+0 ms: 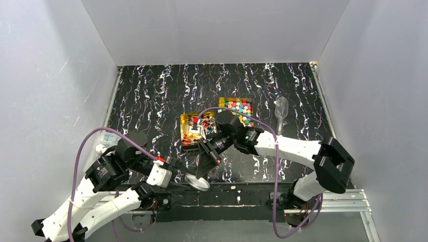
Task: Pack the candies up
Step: Pick up the bottle lid at the center of the board.
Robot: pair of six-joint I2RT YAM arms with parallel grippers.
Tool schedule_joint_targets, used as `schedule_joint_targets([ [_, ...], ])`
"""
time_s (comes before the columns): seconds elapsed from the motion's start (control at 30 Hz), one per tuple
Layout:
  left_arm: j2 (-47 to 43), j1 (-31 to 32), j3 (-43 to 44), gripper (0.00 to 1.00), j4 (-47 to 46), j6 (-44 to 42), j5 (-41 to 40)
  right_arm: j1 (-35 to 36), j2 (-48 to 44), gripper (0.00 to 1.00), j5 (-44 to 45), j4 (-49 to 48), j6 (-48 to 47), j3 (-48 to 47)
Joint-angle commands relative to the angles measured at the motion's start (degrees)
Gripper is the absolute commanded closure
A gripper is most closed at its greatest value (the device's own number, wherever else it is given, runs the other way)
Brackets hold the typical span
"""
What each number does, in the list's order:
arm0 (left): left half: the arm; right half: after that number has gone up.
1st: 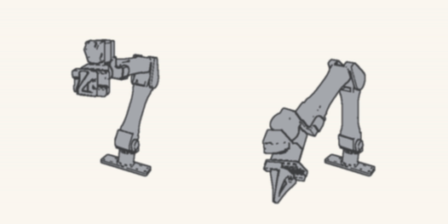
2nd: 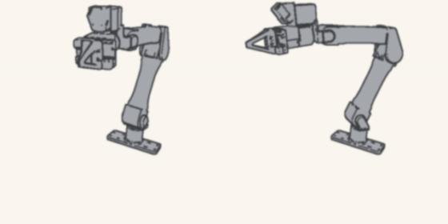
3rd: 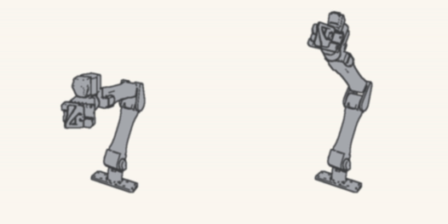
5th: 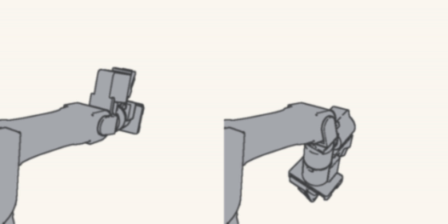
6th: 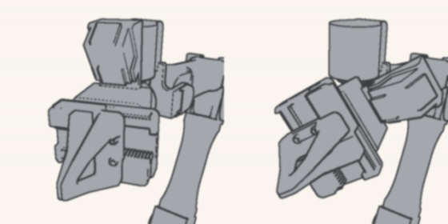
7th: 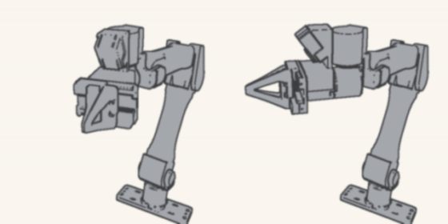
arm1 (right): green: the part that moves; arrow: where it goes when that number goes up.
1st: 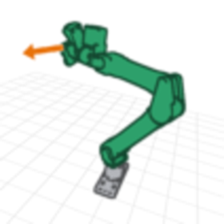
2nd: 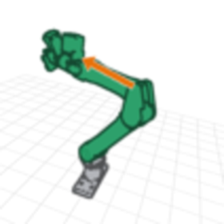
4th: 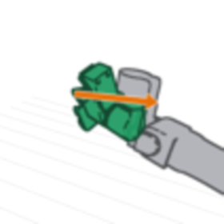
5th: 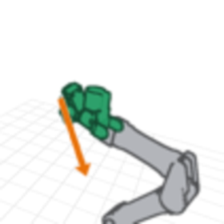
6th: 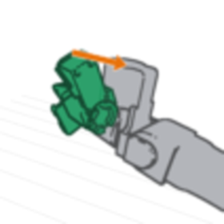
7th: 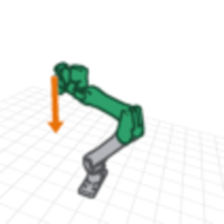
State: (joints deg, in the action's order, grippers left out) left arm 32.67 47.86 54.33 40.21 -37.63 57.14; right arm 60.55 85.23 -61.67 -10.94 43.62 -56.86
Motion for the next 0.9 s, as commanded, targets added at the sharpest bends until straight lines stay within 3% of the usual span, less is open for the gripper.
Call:
schedule_joint_targets([
  [0.0,-0.24,0.39,-0.12,0.61,-0.48,-1.19,1.71,1.01,-1.09,0.99,-0.41,-3.61,0.81,-2.14],
  [0.33,-0.01,0.35,0.25,0.84,-1.04,-1.24,0.78,1.58,-1.68,0.98,0.0,-3.58,0.49,-1.92],
  [0.53,-0.03,0.38,-0.15,0.99,-1.23,-0.43,0.33,1.58,-2.87,0.81,2.19,0.15,-3.0,-1.99],
  [0.7,-1.04,0.33,-0.75,1.0,-1.19,-0.31,0.35,0.37,-5.03,0.6,8.43,8.39,-8.2,-3.98],
  [0.87,-1.79,0.38,-1.14,1.0,-0.63,0.44,0.43,-5.21,-9.53,0.49,18.06,20.94,-15.43,-7.21],
])
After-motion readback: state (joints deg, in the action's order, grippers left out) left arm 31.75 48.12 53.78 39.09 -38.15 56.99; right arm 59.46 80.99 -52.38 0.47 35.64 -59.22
